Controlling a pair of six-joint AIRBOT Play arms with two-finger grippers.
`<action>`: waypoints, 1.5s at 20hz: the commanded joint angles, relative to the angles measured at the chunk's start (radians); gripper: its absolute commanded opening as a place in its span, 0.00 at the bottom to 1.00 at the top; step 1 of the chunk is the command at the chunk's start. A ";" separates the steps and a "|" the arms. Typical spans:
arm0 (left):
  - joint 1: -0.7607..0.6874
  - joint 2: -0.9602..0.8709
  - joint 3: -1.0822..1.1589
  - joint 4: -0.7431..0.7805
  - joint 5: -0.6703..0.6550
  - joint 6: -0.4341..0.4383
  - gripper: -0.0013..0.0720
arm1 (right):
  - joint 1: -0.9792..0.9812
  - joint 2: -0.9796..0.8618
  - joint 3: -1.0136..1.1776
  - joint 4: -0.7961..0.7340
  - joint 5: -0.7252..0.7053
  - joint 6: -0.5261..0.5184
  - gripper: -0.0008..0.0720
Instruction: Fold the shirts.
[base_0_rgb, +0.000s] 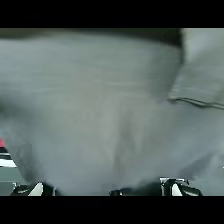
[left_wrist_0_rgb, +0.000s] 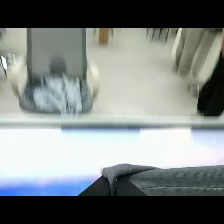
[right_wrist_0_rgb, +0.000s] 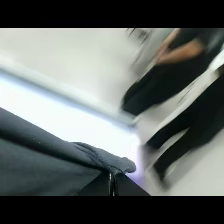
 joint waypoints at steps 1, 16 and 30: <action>0.000 -0.134 -0.230 0.030 -0.040 0.033 0.06 | 0.000 -0.278 -0.027 0.049 0.293 -0.002 0.07; -0.023 -0.956 -0.192 -0.121 0.397 0.107 0.06 | 0.188 -0.988 -0.126 0.150 -0.645 0.238 0.07; -0.004 -0.986 -0.135 -0.121 -0.008 0.141 0.06 | 0.188 -0.897 -0.127 -0.043 -0.064 0.238 0.08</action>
